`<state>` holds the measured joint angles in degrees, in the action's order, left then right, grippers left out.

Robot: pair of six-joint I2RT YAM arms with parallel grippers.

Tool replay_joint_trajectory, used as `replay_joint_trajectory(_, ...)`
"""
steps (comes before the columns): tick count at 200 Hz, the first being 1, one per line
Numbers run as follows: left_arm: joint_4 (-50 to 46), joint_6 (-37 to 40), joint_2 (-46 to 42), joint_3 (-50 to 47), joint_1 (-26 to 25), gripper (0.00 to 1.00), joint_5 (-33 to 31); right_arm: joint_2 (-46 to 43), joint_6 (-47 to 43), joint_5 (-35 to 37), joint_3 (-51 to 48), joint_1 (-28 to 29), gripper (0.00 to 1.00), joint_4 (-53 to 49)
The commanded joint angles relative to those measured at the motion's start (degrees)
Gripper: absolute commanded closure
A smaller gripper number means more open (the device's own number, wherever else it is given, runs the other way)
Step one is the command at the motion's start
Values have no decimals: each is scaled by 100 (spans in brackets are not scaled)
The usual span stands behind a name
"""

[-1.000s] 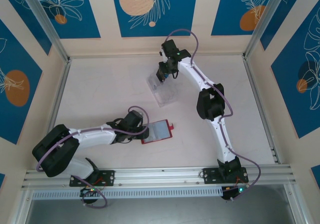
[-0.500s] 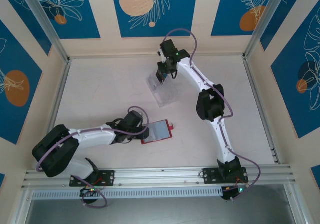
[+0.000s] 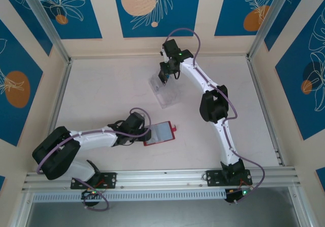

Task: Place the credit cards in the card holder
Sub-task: Pick up the credit card from the storage box.

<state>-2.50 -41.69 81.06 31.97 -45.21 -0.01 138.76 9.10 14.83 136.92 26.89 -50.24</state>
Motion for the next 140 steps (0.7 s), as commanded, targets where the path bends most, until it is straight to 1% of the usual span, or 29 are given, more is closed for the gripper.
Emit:
replay_joint_trajectory(1,-145,-92,103,-184,23,58,215,-148,-84,-173,202,35,78,-72)
replay_joint_trajectory(13,-160,-93,87,-182,27,58,204,-136,-76,-173,221,31,79,-90)
replay_joint_trajectory(35,-168,-93,60,-199,26,58,186,-139,-70,-319,221,18,83,-109)
replay_joint_trajectory(117,-180,-93,42,-206,25,58,168,-269,-50,-429,359,-35,99,-131)
replay_joint_trajectory(140,-182,-98,17,-225,29,58,159,-329,-49,-431,382,-79,100,-91)
